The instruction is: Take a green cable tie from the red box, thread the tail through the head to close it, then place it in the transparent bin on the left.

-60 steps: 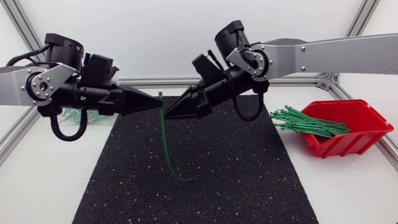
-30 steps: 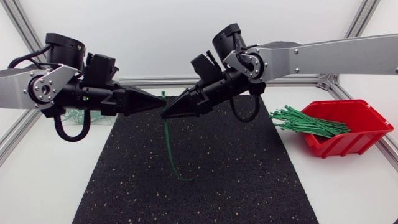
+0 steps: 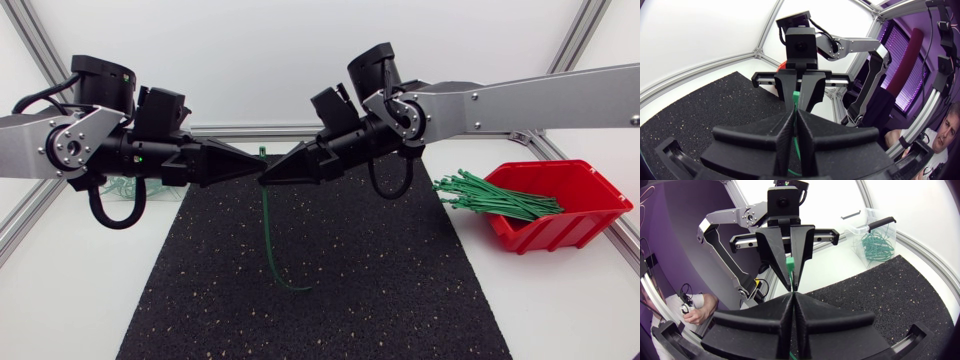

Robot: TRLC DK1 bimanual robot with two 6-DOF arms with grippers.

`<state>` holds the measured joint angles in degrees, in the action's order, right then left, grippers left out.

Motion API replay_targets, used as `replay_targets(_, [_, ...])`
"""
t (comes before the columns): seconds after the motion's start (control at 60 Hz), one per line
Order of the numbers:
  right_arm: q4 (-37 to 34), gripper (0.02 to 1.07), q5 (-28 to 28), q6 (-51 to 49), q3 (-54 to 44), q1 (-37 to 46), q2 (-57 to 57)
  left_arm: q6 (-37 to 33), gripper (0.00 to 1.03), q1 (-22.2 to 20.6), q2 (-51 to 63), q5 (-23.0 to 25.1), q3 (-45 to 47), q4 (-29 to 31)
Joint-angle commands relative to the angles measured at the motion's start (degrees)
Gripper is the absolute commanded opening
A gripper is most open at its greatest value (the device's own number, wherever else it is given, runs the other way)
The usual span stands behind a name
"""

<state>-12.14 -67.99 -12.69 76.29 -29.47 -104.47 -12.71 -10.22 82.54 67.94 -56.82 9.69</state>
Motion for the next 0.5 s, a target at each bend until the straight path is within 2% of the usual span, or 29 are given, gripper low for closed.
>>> replay_targets(0.0, [1.8,0.08,-0.7,2.8,-2.0,0.6,1.3,1.9,0.17,-0.4,-1.1,1.6,1.5,-1.1])
replay_targets(0.283, [9.1,0.08,-1.9,8.6,-4.4,1.4,2.3,6.6,0.17,-0.2,-1.2,2.0,2.8,-6.3])
replay_targets(0.483, [9.7,0.08,-2.2,9.3,-4.8,1.5,2.2,9.3,0.17,-0.1,-1.1,2.0,3.4,-9.3])
